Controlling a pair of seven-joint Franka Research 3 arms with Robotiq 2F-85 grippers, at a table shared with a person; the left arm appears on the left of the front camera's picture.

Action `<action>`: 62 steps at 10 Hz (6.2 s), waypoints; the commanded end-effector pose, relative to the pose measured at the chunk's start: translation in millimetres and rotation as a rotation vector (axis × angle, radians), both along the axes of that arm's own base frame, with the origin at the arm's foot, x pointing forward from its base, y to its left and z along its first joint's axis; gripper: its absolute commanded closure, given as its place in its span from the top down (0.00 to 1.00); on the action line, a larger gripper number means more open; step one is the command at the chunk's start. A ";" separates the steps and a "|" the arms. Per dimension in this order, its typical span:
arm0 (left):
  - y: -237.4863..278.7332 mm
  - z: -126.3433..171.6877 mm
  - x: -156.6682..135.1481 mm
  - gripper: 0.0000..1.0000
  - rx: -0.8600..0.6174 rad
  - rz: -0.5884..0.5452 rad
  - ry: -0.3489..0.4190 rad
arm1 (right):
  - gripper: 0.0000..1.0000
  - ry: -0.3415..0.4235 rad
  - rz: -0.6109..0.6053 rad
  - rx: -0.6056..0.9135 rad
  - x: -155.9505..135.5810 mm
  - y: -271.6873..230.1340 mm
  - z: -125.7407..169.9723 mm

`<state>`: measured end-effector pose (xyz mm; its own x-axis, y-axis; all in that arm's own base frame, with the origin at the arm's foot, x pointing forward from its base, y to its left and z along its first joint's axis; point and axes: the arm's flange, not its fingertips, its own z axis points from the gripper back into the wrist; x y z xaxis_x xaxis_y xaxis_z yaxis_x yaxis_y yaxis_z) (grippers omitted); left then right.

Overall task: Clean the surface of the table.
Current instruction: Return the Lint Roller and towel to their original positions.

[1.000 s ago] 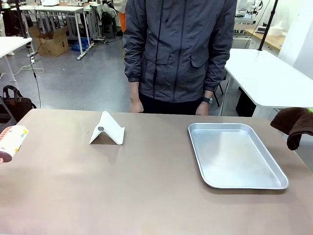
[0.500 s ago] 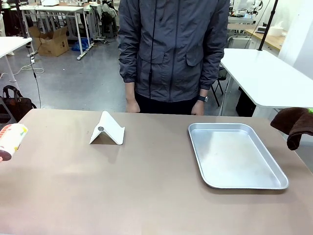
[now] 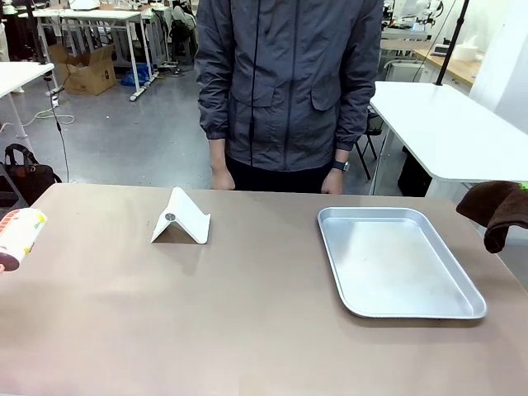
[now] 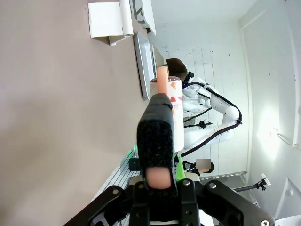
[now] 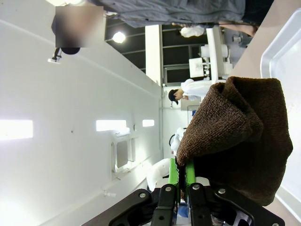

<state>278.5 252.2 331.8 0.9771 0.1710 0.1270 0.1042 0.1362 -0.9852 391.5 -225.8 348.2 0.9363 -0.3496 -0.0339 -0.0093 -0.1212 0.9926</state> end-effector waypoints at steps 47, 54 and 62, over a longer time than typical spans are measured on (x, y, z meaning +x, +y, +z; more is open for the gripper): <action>-385.8 92.1 269.2 0.19 0.892 0.016 0.178 | 0.06 -0.036 0.373 -0.907 119.6 477.4 -41.3; -386.7 80.2 273.4 0.19 0.935 0.041 0.170 | 0.06 -0.018 0.434 -0.843 120.5 475.6 -45.2; -385.9 70.1 271.4 0.19 0.989 0.021 0.186 | 0.06 -0.010 0.456 -0.832 123.4 475.3 -47.6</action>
